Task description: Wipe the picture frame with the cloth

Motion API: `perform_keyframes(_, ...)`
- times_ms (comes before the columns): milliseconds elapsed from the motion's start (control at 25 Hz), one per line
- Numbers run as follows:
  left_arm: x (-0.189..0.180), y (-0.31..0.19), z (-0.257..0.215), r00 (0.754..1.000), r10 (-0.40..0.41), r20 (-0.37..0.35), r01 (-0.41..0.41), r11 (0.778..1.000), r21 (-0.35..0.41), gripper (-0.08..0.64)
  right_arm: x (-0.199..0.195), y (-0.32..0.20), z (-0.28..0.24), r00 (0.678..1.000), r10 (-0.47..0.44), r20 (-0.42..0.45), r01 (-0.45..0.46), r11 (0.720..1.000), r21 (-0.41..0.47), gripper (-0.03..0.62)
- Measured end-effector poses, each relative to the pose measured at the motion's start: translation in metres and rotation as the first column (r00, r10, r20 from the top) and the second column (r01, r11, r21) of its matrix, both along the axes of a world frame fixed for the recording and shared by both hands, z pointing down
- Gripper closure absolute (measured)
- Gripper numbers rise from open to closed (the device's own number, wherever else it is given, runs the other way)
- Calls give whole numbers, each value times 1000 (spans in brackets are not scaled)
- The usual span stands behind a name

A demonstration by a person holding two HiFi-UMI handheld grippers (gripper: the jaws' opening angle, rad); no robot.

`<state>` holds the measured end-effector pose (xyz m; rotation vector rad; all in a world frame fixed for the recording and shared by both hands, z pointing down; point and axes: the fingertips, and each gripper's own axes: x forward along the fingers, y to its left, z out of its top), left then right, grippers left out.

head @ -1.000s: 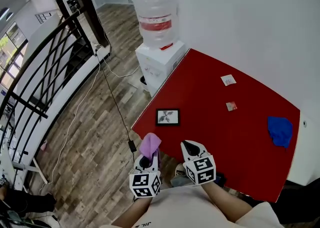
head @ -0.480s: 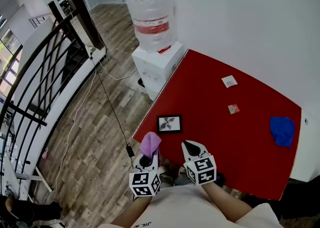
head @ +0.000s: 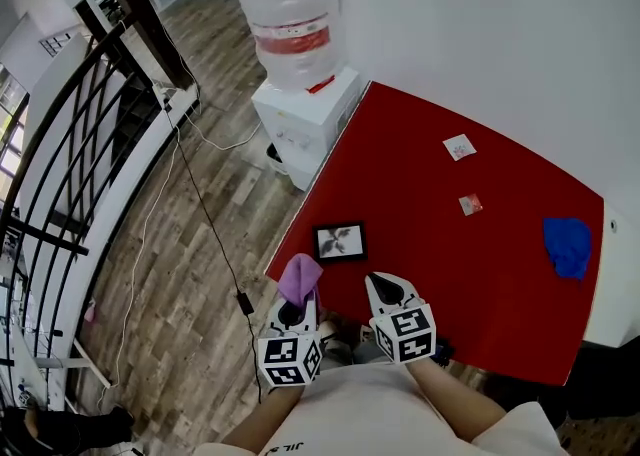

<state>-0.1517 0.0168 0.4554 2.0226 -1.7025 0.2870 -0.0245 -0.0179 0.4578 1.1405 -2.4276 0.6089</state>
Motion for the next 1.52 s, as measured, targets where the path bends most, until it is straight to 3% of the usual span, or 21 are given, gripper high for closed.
perform_keyframes(400, -7, -41, 35, 996, 74, 51, -72, 997, -30, 503, -3, -29, 31, 999, 35, -26, -36, 999, -17, 589)
perform_keyframes(560, -4, -73, 56, 968, 203, 146, -197, 979, -58, 503, -4, -42, 46, 997, 70, -20, -70, 997, -35, 589)
perform_keyframes(640, -1, -89, 76, 924, 309, 223, -292, 950, -107, 503, -7, -42, 55, 997, 66, -25, -68, 996, -52, 589)
perform_keyframes(720, 1, -105, 100, 858, 412, 307, -379, 911, -163, 503, -12, -38, 64, 998, 48, -36, -51, 996, -69, 589)
perform_keyframes(800, 1, -124, 120, 763, 502, 407, -454, 865, -215, 503, -17, -33, 72, 999, 32, -42, -36, 996, -85, 589)
perform_keyframes(960, 2, -156, 152, 531, 644, 550, -555, 756, -348, 503, -25, -24, 79, 999, 22, -37, -26, 994, -108, 589)
perform_keyframes(1000, 3, -161, 160, 482, 672, 562, -566, 729, -385, 503, -26, -22, 80, 999, 21, -35, -25, 993, -113, 589)
perform_keyframes(1080, 5, -168, 175, 410, 719, 561, -585, 679, -444, 503, -27, -20, 82, 999, 23, -32, -26, 992, -121, 589)
perform_keyframes(1160, 6, -170, 187, 367, 754, 545, -599, 640, -482, 503, -28, -18, 83, 999, 25, -28, -28, 992, -123, 589)
perform_keyframes(1240, 8, -170, 195, 346, 774, 530, -606, 616, -504, 503, -26, -18, 84, 999, 29, -25, -32, 992, -125, 589)
perform_keyframes(1520, 17, -150, 203, 328, 815, 478, -632, 565, -530, 503, -20, -25, 89, 998, 58, -13, -59, 989, -135, 589)
